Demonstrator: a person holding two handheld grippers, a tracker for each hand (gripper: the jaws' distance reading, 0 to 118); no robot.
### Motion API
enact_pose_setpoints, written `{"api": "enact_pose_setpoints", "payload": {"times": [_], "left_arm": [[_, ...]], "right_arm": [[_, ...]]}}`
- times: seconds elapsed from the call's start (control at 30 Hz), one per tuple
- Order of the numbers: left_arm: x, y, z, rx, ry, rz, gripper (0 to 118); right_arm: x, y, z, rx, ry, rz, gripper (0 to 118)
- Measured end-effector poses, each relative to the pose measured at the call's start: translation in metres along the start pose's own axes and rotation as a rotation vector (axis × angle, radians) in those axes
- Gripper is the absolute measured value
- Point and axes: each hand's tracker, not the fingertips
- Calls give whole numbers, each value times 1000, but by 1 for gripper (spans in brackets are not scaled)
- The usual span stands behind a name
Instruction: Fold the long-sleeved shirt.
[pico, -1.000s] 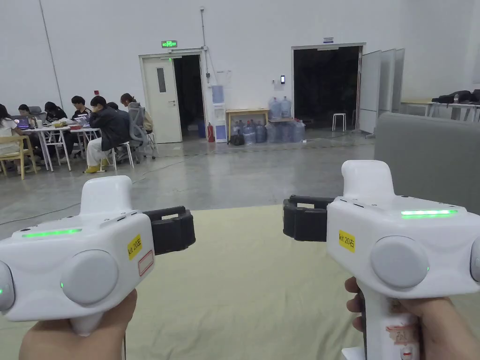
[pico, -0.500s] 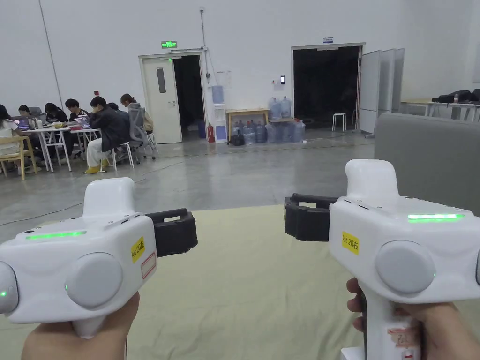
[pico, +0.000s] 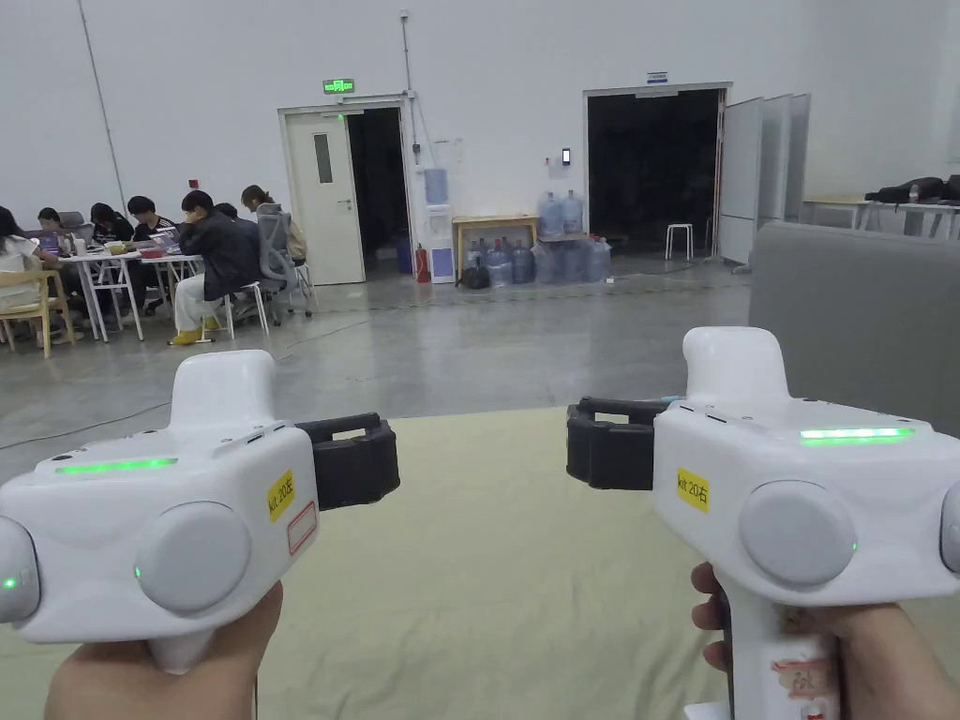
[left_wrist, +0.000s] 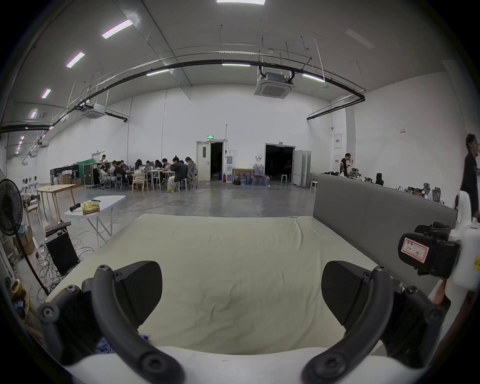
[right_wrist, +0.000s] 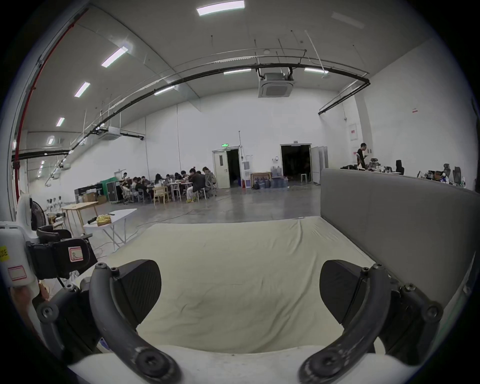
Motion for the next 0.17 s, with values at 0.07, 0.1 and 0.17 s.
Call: {"api": "enact_pose_setpoints", "payload": {"times": [0.07, 0.1, 0.17], "left_arm": [[1, -1, -1, -3, -4, 1, 117], [1, -2, -1, -4, -5, 1, 117], [2, -2, -2, -11, 0, -6, 117]], "right_arm": [[0, -1, 0, 1, 2, -2, 118], [0, -1, 0, 3, 3, -6, 118], [0, -1, 1, 4, 0, -6, 118]]}}
